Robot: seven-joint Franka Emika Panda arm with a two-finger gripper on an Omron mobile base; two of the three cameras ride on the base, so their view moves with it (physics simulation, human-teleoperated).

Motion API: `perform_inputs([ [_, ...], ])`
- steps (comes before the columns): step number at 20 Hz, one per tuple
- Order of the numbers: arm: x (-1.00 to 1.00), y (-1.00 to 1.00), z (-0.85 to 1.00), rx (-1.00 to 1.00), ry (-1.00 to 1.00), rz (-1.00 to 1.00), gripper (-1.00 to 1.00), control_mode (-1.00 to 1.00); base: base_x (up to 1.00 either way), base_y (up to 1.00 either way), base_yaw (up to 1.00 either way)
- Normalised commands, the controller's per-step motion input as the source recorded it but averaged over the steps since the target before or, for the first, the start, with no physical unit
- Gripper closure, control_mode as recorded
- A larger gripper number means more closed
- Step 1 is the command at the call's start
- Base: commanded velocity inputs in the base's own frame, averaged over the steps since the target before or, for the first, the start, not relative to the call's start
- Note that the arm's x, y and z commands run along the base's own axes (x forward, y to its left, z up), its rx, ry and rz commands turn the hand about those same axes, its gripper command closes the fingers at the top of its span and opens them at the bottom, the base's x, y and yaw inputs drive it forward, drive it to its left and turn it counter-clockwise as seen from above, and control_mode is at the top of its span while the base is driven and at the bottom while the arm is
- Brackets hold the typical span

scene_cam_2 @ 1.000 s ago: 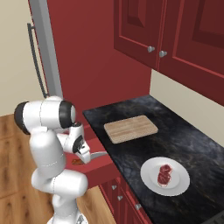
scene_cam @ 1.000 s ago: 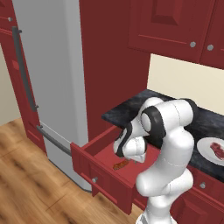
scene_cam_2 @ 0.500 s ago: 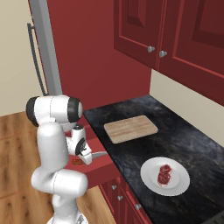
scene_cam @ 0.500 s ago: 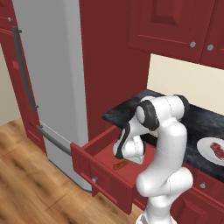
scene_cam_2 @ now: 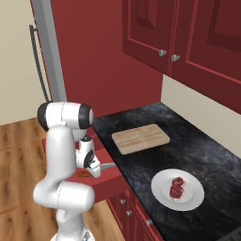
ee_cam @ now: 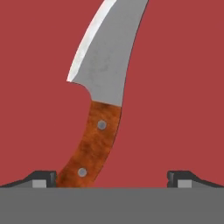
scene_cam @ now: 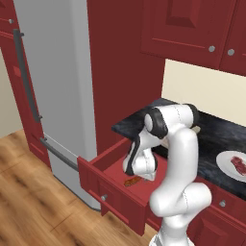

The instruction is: Pick up the knife from the drawer and place it on the cutting board. Then place the meat from the plate to the cutting board.

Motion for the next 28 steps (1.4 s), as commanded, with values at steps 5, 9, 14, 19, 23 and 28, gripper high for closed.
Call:
perform_inputs([
  [5, 0.23, 0.00, -0.26, 0.00, 0.00, 0.00, -1.00, -1.00, 0.00, 0.00, 0.00],
  [9, 0.25, 0.00, -0.26, 0.00, 0.00, 0.00, -1.00, -1.00, 0.00, 0.00, 0.00],
  [14, 0.26, 0.00, -0.25, 0.00, 0.00, 0.00, -1.00, -1.00, 0.00, 0.00, 0.00],
  [19, 0.15, 0.00, -0.28, 0.00, 0.00, 0.00, -1.00, -1.00, 0.00, 0.00, 0.00],
  [23, 0.09, 0.13, -0.32, -0.02, 0.00, 0.00, 1.00, -1.00, 0.00, 0.00, 0.00],
  [28, 0.00, 0.12, -0.32, -0.02, 0.00, -0.01, 1.00, -1.00, 0.00, 0.00, 0.00],
])
